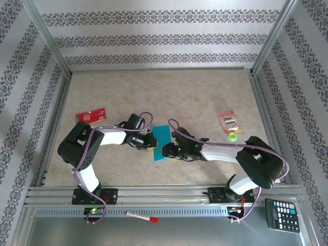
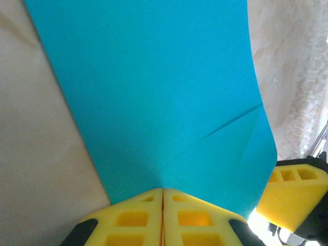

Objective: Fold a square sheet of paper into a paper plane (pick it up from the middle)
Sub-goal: Turn over the paper at the center of the table.

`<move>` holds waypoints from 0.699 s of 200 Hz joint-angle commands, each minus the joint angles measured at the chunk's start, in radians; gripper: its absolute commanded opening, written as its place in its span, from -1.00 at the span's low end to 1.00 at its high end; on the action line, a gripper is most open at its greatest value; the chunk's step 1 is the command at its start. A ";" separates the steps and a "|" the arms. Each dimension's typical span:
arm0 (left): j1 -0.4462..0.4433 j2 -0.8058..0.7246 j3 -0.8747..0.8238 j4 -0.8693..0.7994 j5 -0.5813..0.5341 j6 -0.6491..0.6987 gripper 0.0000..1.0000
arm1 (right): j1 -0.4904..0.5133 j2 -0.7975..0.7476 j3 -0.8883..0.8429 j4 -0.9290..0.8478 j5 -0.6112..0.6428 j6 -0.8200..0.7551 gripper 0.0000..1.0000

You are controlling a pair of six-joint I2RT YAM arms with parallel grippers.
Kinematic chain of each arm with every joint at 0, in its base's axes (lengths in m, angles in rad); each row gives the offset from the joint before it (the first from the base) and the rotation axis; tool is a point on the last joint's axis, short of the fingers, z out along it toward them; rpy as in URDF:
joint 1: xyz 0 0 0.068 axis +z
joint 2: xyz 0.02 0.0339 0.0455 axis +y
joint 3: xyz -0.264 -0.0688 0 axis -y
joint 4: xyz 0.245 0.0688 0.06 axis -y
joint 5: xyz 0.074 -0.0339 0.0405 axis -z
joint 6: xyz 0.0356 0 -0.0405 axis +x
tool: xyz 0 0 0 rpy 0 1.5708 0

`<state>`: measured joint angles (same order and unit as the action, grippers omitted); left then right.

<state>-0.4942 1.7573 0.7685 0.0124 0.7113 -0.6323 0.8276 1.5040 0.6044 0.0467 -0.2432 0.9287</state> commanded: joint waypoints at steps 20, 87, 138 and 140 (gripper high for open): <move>0.008 0.036 -0.015 -0.074 -0.032 0.030 -0.83 | -0.025 -0.027 -0.077 0.197 -0.029 -0.023 0.01; 0.008 0.034 -0.015 -0.073 -0.032 0.029 -0.83 | -0.011 -0.061 -0.159 0.282 0.012 0.073 -0.09; 0.008 0.031 -0.010 -0.081 -0.032 0.031 -0.83 | 0.044 -0.088 -0.206 0.368 0.111 0.175 -0.46; 0.007 0.031 -0.010 -0.081 -0.032 0.031 -0.83 | 0.046 -0.089 -0.208 0.370 0.116 0.177 -0.47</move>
<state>-0.4942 1.7573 0.7685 0.0120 0.7113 -0.6315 0.8455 1.4475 0.4160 0.3443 -0.2096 1.0424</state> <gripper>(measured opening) 0.086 0.292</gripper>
